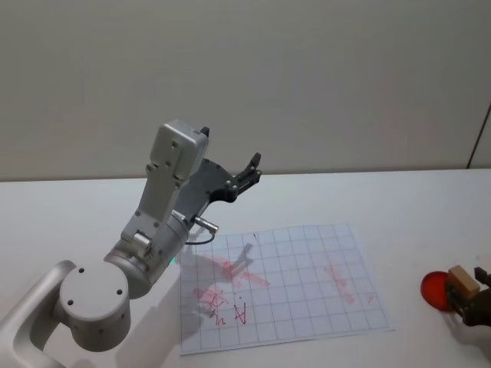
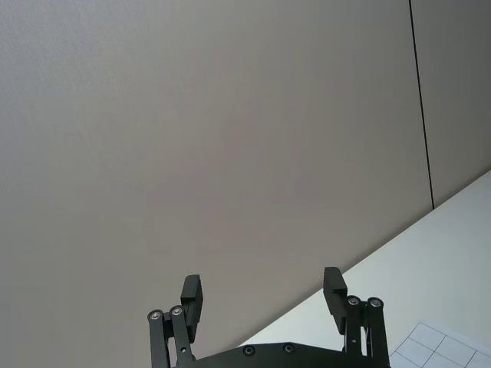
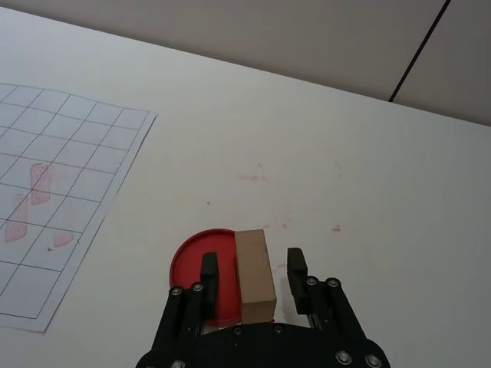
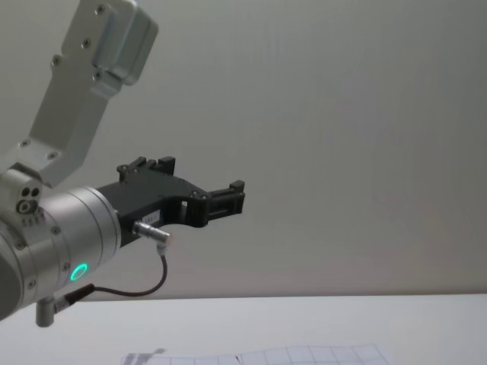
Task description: Use the one hand to pick up the stamp and affix it onto the A4 paper.
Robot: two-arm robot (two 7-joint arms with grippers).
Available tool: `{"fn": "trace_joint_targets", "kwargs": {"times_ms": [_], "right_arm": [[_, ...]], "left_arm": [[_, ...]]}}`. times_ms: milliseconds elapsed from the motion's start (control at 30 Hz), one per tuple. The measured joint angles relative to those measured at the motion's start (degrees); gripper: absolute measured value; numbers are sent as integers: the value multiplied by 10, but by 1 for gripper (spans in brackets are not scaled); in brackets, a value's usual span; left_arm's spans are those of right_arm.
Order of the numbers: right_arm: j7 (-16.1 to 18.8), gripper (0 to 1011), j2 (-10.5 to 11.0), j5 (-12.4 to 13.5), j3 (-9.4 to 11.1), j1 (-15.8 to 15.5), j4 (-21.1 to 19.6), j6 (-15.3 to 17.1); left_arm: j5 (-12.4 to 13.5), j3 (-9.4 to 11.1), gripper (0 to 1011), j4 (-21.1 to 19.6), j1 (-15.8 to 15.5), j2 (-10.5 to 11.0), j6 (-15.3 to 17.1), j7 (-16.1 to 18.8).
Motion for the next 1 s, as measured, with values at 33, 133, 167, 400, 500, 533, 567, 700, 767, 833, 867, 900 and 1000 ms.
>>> {"fn": "trace_joint_targets", "kwargs": {"times_ms": [33,133,167,400,500,533,567,700,767,833,867,900,1000], "right_arm": [[0,559,0,0,0,0,0,0],[1,474,-1,-1,-1,1,1,1],[1,417,-1,-1,-1,1,2,1],[2,229,-2,-3,-1,3,3,2],[3,219,-2,-3,-1,3,3,2],[3,219,-2,-3,-1,4,3,1],[4,219,-2,-3,-1,4,3,0],[9,219,-3,-3,1,10,2,-9],[12,219,-4,-3,1,13,0,-12],[19,219,-6,-2,1,18,-3,-18],[22,219,-6,-2,1,20,-3,-21],[28,219,-8,-1,1,24,-5,-25],[36,219,-11,0,0,31,-7,-30]], "left_arm": [[0,0,1001,0,0,0,0,0],[0,0,1001,0,0,0,0,0],[0,0,1001,0,0,0,0,0],[0,0,1001,0,0,0,0,0],[0,0,1001,0,0,0,0,0],[0,0,1001,0,0,0,0,0],[0,0,1001,0,0,0,0,0],[0,0,1001,0,0,0,0,0],[0,0,1001,0,0,0,0,0],[0,0,1001,0,0,0,0,0],[0,0,1001,0,0,0,0,0],[0,0,1001,0,0,0,0,0],[0,0,1001,0,0,0,0,0]]}}
